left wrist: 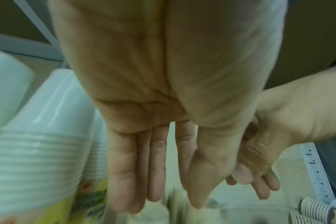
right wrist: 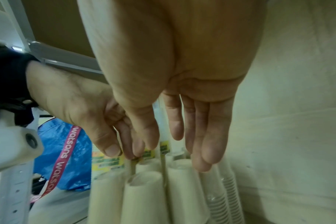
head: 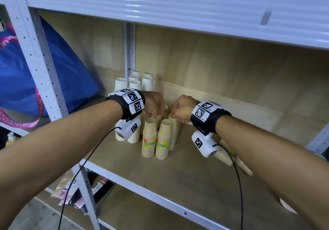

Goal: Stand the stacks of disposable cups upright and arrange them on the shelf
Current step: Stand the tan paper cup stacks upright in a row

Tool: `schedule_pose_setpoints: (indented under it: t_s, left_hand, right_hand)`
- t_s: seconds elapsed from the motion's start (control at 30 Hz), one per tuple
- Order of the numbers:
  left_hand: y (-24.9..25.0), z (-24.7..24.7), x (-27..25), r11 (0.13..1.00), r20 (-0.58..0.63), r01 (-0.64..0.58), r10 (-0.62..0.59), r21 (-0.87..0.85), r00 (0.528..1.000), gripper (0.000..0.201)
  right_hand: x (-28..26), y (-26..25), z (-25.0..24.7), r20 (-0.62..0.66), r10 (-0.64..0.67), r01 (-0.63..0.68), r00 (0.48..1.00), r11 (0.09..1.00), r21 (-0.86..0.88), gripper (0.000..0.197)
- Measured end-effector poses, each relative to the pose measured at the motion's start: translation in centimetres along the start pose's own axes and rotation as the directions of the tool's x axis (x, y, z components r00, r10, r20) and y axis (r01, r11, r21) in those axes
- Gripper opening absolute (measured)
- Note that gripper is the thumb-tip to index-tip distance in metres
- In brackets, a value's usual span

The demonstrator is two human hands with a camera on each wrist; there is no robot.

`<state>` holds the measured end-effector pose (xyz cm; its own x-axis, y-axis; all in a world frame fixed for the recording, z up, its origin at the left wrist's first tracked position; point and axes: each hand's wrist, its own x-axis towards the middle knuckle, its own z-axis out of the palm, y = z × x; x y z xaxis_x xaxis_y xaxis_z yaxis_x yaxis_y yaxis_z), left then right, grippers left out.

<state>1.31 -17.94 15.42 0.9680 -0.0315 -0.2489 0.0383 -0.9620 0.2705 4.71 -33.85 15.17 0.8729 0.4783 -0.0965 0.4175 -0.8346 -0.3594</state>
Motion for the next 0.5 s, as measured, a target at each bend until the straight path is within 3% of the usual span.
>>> schedule_pose_setpoints:
  t_s: [0.27,0.5]
  left_hand:
    - [6.4,-1.7,1.6,0.992,-0.125,-0.125,0.122,-0.011,0.985,0.022]
    - [12.7,2.5,5.1,0.964,-0.097,-0.263,0.258,-0.04,0.961,0.029]
  right_hand:
    - [-0.6,7.2,-3.5,-0.109,0.175,-0.181,0.978,0.982,-0.046,0.029]
    - [-2.0,16.2,-2.5,-0.105,0.341,-0.35,0.934,0.932,-0.092,0.035]
